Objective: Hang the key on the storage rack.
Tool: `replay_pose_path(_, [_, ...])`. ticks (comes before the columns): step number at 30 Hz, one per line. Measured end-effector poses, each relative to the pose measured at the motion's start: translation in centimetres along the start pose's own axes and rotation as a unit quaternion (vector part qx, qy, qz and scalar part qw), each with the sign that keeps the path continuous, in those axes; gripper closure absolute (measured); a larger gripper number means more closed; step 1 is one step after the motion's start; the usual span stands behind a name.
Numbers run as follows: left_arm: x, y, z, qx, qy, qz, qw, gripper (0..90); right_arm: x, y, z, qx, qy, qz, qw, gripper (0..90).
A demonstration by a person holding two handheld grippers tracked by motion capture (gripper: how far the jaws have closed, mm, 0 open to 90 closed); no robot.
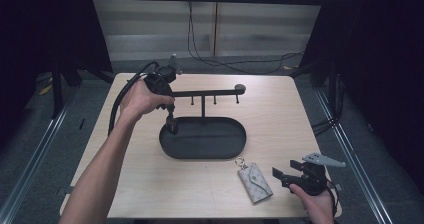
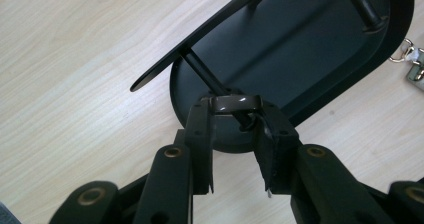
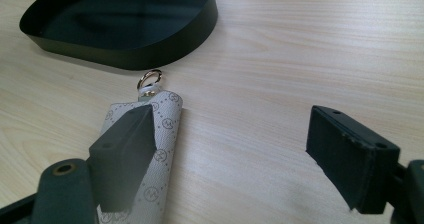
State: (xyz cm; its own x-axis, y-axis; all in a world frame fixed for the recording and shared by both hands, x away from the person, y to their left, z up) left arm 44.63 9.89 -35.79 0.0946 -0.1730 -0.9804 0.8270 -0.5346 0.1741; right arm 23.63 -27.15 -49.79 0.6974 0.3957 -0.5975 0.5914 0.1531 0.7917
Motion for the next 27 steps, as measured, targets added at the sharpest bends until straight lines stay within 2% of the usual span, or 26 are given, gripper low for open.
replay_pose_path(9, [0.1,0.2,-0.2,-0.013,0.000,0.011,0.9999,69.3,0.0,0.0,0.0,0.000,0.001,-0.002,1.0000,20.0])
replay_pose_path(12, [-0.2,0.2,-0.3,-0.017,-0.007,0.022,0.9996,61.4,0.1,0.0,0.0,0.001,0.001,-0.002,1.0000,20.0])
replay_pose_path(14, [-0.2,0.1,-0.4,-0.019,-0.013,0.023,0.9995,52.6,0.0,0.0,0.0,0.003,0.000,-0.001,1.0000,20.0])
replay_pose_path(16, [-0.2,0.0,-0.5,-0.022,-0.015,0.028,0.9993,50.0,0.1,0.0,0.0,0.005,-0.001,-0.001,1.0000,20.0])
replay_pose_path(17, [-0.2,-0.1,-0.6,-0.024,-0.020,0.029,0.9991,45.2,0.1,0.0,0.1,0.005,-0.001,-0.001,1.0000,19.9])
replay_pose_path(21, [-0.4,-0.4,-1.1,-0.025,-0.028,0.051,0.9980,40.0,0.1,0.0,0.1,0.006,-0.002,-0.001,1.0000,20.0])
replay_pose_path(23, [-0.5,-0.6,-1.2,-0.020,-0.039,0.064,0.9970,36.2,0.1,0.0,0.2,0.009,-0.003,0.000,1.0000,20.0])
replay_pose_path(27, [-0.6,-1.2,-1.5,-0.014,-0.046,0.085,0.9952,30.0,0.1,0.0,0.2,0.008,-0.004,-0.001,1.0000,19.9])
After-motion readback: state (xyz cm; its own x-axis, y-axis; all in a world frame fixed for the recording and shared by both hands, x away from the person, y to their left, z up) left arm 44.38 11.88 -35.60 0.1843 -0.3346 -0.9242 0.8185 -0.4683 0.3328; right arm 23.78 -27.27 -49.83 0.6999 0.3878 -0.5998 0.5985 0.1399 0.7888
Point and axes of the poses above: each handheld gripper's, and its own axes: x roughly forward along the jaws, y roughly out of its top, z roughly to its right, the point moved 5 cm from there along x, roughly forward along the jaws, and after that the axes turned 7 degrees about -x, right-handed, at the moved point
